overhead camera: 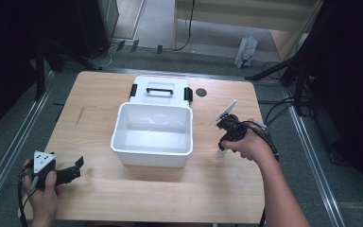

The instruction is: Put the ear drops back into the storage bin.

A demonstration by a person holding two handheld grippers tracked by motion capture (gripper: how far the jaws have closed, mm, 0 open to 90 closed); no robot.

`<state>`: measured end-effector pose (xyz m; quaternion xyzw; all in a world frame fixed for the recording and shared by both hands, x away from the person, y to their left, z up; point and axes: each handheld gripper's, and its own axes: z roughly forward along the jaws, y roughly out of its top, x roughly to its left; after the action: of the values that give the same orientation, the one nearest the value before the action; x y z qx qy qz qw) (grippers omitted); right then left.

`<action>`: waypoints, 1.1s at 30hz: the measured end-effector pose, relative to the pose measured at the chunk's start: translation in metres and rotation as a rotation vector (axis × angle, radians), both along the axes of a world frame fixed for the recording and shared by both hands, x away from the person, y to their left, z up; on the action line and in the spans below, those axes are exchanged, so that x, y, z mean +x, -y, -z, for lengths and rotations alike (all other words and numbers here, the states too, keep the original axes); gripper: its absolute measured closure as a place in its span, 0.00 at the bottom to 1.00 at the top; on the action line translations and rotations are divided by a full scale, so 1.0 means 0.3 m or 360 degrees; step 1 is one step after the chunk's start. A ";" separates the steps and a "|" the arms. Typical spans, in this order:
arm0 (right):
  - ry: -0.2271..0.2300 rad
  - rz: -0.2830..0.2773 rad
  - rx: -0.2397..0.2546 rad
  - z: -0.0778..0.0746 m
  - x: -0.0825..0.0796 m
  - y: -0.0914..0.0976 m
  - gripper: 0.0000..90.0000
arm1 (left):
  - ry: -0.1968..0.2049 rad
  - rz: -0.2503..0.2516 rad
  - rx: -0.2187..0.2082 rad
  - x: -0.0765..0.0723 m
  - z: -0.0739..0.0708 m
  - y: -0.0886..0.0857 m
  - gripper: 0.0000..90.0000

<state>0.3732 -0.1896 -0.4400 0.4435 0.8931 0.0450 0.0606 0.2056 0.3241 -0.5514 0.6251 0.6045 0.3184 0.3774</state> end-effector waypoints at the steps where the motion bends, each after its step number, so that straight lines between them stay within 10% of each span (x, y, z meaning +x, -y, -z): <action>1: -0.0005 -0.0001 -0.0013 0.007 0.003 -0.005 0.64 | 0.0000 0.0000 -0.0001 0.000 0.000 0.000 0.00; 16: -0.0012 -0.0056 -0.0019 0.029 0.009 -0.037 0.80 | -0.0002 0.0005 -0.0006 0.001 0.001 -0.001 0.00; 33: 0.0012 -0.0124 0.0036 -0.153 -0.015 -0.070 0.80 | -0.0008 0.0007 -0.0011 0.002 0.000 -0.001 0.00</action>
<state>0.3688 -0.1687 -0.3943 0.4089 0.9089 0.0589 0.0571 0.2063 0.3245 -0.5515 0.6259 0.6053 0.3139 0.3786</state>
